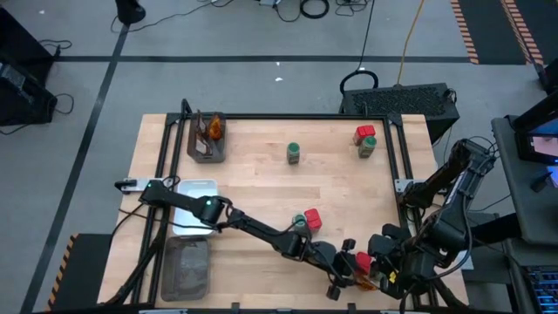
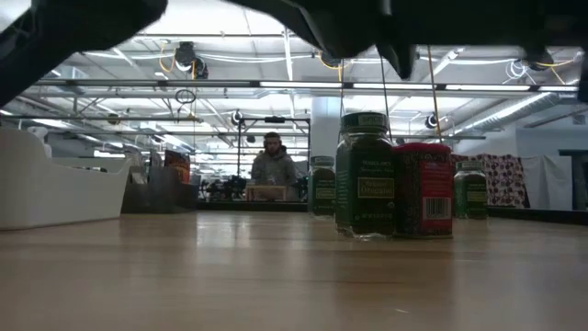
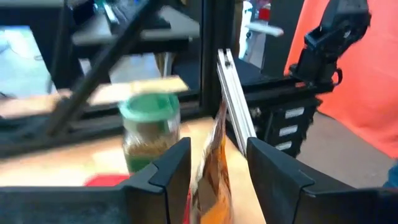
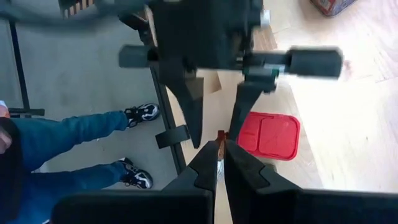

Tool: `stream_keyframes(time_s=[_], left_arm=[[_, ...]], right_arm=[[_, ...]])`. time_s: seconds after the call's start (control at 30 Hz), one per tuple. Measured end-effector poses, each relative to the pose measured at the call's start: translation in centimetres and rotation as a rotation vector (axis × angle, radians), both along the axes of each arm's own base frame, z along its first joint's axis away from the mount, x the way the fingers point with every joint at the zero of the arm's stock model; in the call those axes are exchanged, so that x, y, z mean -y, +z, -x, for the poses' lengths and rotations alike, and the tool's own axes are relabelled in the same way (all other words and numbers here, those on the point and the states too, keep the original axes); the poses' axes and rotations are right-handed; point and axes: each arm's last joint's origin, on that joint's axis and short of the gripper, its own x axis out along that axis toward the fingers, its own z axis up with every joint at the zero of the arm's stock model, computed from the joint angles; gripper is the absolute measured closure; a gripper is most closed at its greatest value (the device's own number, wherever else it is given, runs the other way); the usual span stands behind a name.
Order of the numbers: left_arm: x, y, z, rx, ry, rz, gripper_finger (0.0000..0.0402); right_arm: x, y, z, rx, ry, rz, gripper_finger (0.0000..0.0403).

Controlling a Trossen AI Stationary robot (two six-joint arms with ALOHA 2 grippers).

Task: Sort spices by type
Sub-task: Put the orange seasoning pack into the top black bin

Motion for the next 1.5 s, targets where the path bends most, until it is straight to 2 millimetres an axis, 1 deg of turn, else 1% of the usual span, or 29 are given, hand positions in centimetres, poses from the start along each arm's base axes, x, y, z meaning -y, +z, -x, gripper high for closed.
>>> stream_keyframes(time_s=[0.1,0.3,0.5,0.63,0.73,0.87,0.9,1.07,1.17,1.27,1.37,1.5], left_arm=[[0.2,-0.9,-0.4,-0.008,-0.013,0.021,0.0243],[0.2,-0.4,-0.5,0.026,0.024,0.026,0.0243],[0.2,-0.6,-0.4,0.011,0.027,0.022,0.0246],[0.1,-0.7,-0.4,0.007,0.027,0.02,0.0277],[0.2,-0.6,-0.4,0.007,0.018,0.023,0.0318],[0.1,-0.6,-0.4,0.011,0.016,0.028,0.0383],[0.1,-0.5,-0.5,0.013,0.017,0.04,0.0391],[-0.6,-0.5,-0.7,-0.02,0.038,0.126,0.0395],[-1.0,-0.4,-0.9,-0.027,0.042,0.14,0.0397],[-1.1,0.4,-0.8,-0.012,0.039,0.117,0.0398],[-1.3,2.3,-0.5,-0.014,0.036,0.082,0.0399],[-1.7,4.8,0.2,-0.086,0.035,0.007,0.04]], right_arm=[[0.0,0.0,0.0,-0.001,0.0,-0.003,0.0394],[-0.1,0.0,0.0,-0.001,-0.01,-0.015,0.0394],[-0.1,0.0,0.0,-0.001,-0.01,-0.014,0.0394],[-0.1,0.0,0.0,0.002,0.001,-0.008,0.0394],[-0.1,0.0,0.0,0.002,0.002,-0.007,0.0394],[-0.1,0.0,0.0,0.002,0.003,-0.007,0.0394],[-0.1,0.0,0.0,0.002,0.003,-0.006,0.0394],[-0.1,0.0,0.0,0.001,0.0,-0.008,0.0394],[-0.1,0.0,0.1,-0.003,-0.008,-0.014,0.0394],[-0.3,0.0,0.4,-0.017,0.01,-0.02,0.0394],[-0.5,0.1,1.0,-0.023,0.023,-0.025,0.0394],[-0.4,0.6,1.6,0.02,-0.008,-0.029,0.0394]])
